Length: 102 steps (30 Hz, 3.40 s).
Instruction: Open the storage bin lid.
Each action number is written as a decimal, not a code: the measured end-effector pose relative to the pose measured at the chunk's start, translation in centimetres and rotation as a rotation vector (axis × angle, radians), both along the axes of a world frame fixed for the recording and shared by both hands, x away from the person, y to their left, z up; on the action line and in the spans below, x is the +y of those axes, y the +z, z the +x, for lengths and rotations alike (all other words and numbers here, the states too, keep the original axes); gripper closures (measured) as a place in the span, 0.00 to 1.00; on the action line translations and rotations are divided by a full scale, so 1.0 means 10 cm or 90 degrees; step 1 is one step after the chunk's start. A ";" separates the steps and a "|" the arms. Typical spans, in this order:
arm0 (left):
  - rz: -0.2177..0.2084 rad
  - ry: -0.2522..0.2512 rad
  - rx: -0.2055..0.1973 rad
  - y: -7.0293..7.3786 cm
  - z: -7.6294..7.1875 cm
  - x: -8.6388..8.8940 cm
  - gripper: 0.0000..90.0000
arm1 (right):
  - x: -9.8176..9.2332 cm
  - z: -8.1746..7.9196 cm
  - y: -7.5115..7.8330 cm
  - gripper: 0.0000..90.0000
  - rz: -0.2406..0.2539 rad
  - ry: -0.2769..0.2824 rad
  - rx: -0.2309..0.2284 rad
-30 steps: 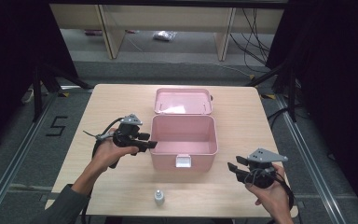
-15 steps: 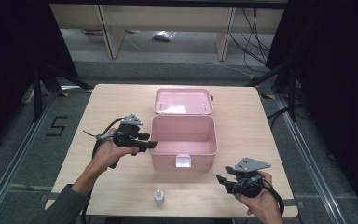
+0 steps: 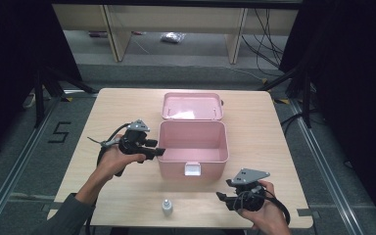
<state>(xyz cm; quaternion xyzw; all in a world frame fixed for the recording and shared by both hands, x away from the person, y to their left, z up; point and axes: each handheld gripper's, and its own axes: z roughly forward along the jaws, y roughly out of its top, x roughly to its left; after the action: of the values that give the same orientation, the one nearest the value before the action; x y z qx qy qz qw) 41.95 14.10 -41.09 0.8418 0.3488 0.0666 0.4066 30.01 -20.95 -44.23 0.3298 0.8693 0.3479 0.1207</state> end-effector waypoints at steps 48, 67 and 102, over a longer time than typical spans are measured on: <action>0.010 -0.018 -0.021 0.00 0.02 -0.01 0.57 | 1.25 0.06 0.16 0.38 -0.121 0.283 0.037; 0.013 -0.018 -0.024 0.00 0.02 -0.02 0.57 | 1.53 0.07 0.11 0.38 -0.156 0.319 0.063; 0.015 -0.009 -0.007 -0.01 0.01 -0.03 0.56 | 1.83 0.17 -0.16 0.45 -0.225 0.354 0.081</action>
<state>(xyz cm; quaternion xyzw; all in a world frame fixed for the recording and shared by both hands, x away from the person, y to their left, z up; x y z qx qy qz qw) 42.10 13.82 -41.17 0.8486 0.3397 0.0721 0.3990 31.71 -2.68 -45.79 0.0751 0.9786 0.1901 0.0222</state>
